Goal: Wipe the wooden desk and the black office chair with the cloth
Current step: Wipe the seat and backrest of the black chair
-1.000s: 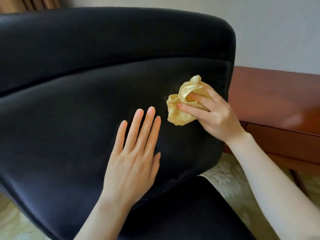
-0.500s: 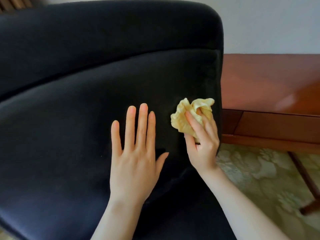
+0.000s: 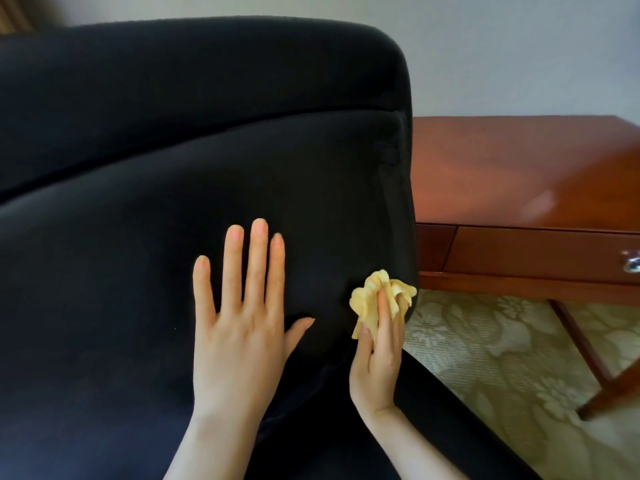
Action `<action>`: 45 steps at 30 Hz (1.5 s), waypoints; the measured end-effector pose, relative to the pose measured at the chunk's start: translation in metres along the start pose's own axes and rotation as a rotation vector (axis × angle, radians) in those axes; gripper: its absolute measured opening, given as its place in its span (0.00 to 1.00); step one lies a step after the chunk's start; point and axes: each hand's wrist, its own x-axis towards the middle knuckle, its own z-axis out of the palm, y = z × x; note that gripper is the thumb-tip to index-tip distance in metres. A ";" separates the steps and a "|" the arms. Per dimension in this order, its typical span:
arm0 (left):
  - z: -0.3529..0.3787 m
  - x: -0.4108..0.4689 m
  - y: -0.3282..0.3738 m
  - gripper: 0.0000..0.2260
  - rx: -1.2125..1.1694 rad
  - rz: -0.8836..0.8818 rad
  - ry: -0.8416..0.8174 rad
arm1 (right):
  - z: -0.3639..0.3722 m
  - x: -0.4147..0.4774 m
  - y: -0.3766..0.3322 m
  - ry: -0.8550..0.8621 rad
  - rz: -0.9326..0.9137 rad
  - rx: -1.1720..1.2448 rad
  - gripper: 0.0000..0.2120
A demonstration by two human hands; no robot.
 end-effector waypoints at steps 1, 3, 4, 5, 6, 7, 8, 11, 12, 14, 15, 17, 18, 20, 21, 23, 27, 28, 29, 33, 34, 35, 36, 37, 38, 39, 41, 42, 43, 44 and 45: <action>0.000 0.000 0.000 0.42 -0.003 -0.003 0.003 | 0.002 0.007 -0.004 0.035 0.002 0.027 0.23; 0.000 0.000 0.000 0.42 -0.011 -0.007 0.008 | 0.005 0.027 -0.013 0.111 -0.012 0.055 0.21; 0.000 0.001 0.000 0.42 -0.014 -0.008 0.009 | 0.006 0.040 -0.017 0.145 -0.022 0.050 0.21; 0.001 0.001 0.000 0.42 -0.013 -0.008 0.009 | 0.006 0.055 -0.022 0.171 -0.031 0.036 0.21; 0.001 0.001 -0.001 0.42 -0.010 -0.007 0.010 | 0.005 0.070 -0.027 0.189 -0.042 0.021 0.21; 0.001 0.000 -0.001 0.42 -0.009 -0.007 0.010 | 0.004 0.084 -0.032 0.197 -0.060 0.014 0.21; 0.002 0.000 -0.001 0.42 -0.006 -0.004 0.010 | 0.003 0.100 -0.038 0.192 -0.087 0.022 0.21; 0.003 -0.001 -0.002 0.43 0.002 -0.003 0.005 | -0.002 0.144 -0.060 0.110 -0.228 0.049 0.21; 0.003 -0.001 -0.002 0.43 0.004 -0.004 0.007 | -0.002 0.159 -0.068 0.073 -0.289 0.041 0.21; 0.003 0.000 -0.002 0.43 -0.001 -0.007 0.013 | -0.002 0.185 -0.084 0.000 -0.389 0.004 0.21; 0.003 0.000 -0.002 0.43 -0.003 -0.010 0.016 | -0.002 0.196 -0.089 -0.027 -0.422 -0.015 0.21; 0.003 0.001 -0.002 0.43 -0.006 -0.013 0.016 | -0.002 0.210 -0.094 -0.047 -0.466 -0.043 0.21; 0.003 0.001 -0.002 0.43 -0.006 -0.014 0.015 | -0.003 0.212 -0.093 -0.043 -0.477 -0.049 0.20; 0.003 0.001 -0.002 0.44 -0.007 -0.016 0.016 | -0.006 0.209 -0.085 -0.013 -0.463 -0.039 0.19; 0.003 0.001 -0.003 0.44 -0.007 -0.018 0.017 | -0.007 0.206 -0.079 0.011 -0.437 -0.023 0.19; 0.003 0.001 -0.003 0.44 -0.001 -0.020 0.012 | -0.009 0.195 -0.067 0.058 -0.363 0.009 0.19; 0.003 0.001 -0.003 0.43 0.014 -0.020 0.004 | -0.013 0.171 -0.046 0.104 -0.210 0.035 0.17; 0.003 0.001 -0.003 0.43 0.018 -0.021 0.003 | -0.013 0.164 -0.042 0.111 -0.164 0.040 0.17; 0.003 0.001 -0.002 0.43 0.021 -0.022 0.005 | -0.014 0.158 -0.039 0.119 -0.129 0.045 0.17; 0.003 0.001 -0.003 0.43 0.027 -0.022 0.015 | -0.016 0.129 -0.028 0.161 -0.067 0.051 0.17; 0.003 0.001 -0.002 0.43 0.023 -0.022 0.017 | -0.017 0.120 -0.024 0.176 -0.051 0.049 0.17; 0.002 0.001 -0.002 0.43 0.016 -0.024 0.019 | -0.018 0.111 -0.019 0.191 -0.021 0.047 0.18; 0.002 0.001 -0.002 0.43 0.011 -0.028 0.023 | -0.018 0.103 -0.014 0.205 0.016 0.044 0.18; 0.002 0.001 -0.001 0.43 0.013 -0.032 0.024 | -0.018 0.096 -0.010 0.213 0.054 0.040 0.20; 0.001 0.001 -0.001 0.43 0.017 -0.032 0.023 | -0.016 0.090 -0.007 0.215 0.087 0.037 0.21; 0.001 0.001 -0.001 0.43 0.021 -0.029 0.019 | -0.015 0.084 -0.004 0.215 0.117 0.035 0.22; 0.001 0.000 -0.001 0.43 0.022 -0.024 0.022 | -0.012 0.074 -0.002 0.222 0.170 0.036 0.23; 0.001 0.000 -0.001 0.43 0.016 -0.023 0.025 | -0.012 0.071 -0.001 0.228 0.194 0.033 0.24; 0.002 -0.001 -0.001 0.43 0.008 -0.022 0.027 | -0.012 0.070 -0.001 0.237 0.214 0.030 0.25; 0.002 -0.001 -0.001 0.43 -0.001 -0.022 0.033 | -0.012 0.071 -0.002 0.245 0.223 0.029 0.25; 0.003 0.000 -0.001 0.43 -0.009 -0.023 0.038 | -0.013 0.073 -0.004 0.252 0.220 0.032 0.24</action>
